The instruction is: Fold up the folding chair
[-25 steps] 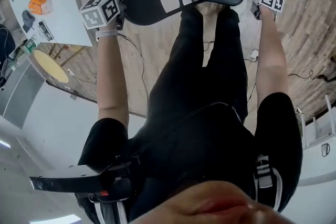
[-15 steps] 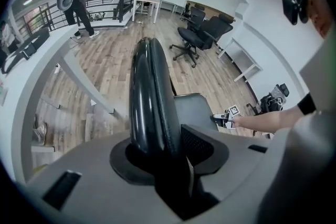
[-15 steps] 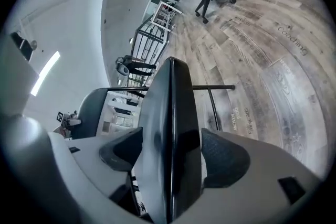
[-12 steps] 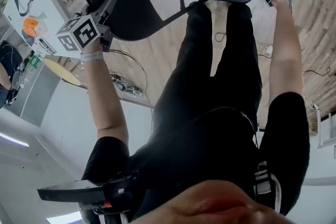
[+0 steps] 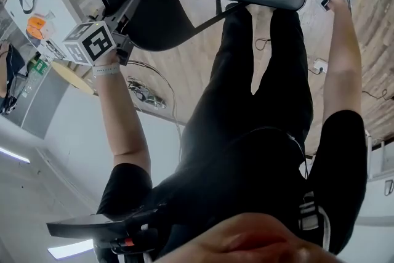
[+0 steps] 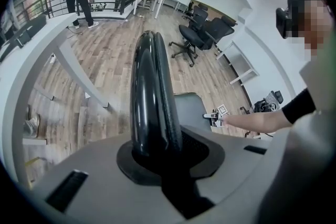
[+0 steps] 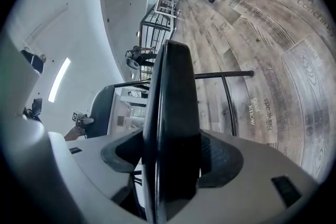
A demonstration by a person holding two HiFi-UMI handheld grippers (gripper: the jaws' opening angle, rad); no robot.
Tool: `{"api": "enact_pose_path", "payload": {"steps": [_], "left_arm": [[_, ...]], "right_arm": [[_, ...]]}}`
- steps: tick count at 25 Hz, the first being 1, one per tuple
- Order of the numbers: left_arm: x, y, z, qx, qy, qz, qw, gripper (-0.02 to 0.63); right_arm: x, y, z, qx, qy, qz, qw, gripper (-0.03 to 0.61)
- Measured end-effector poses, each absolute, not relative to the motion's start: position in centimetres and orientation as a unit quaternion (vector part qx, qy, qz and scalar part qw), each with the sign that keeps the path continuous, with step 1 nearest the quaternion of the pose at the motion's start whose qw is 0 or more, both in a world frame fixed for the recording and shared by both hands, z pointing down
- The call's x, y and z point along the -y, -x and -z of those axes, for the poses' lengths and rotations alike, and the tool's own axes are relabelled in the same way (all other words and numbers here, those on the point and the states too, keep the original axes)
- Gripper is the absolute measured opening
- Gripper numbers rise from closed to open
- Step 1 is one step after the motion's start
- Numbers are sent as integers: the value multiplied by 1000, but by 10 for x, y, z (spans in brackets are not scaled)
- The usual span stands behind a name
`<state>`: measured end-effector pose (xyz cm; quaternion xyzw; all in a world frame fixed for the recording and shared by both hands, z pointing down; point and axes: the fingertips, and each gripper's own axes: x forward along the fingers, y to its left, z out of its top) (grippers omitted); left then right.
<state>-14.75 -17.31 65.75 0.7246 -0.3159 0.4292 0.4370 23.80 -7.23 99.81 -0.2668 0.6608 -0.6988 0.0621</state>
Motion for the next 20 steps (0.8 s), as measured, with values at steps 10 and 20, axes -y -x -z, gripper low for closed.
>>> {"api": "enact_pose_path", "payload": {"steps": [10, 20], "left_arm": [[166, 137, -630, 326, -722, -424, 440, 57], [156, 134, -592, 318, -721, -466, 403, 57]], "right_arm": [[79, -237, -971, -685, 236, 687, 60, 282], [63, -180, -890, -710, 141, 684, 87, 239]]}}
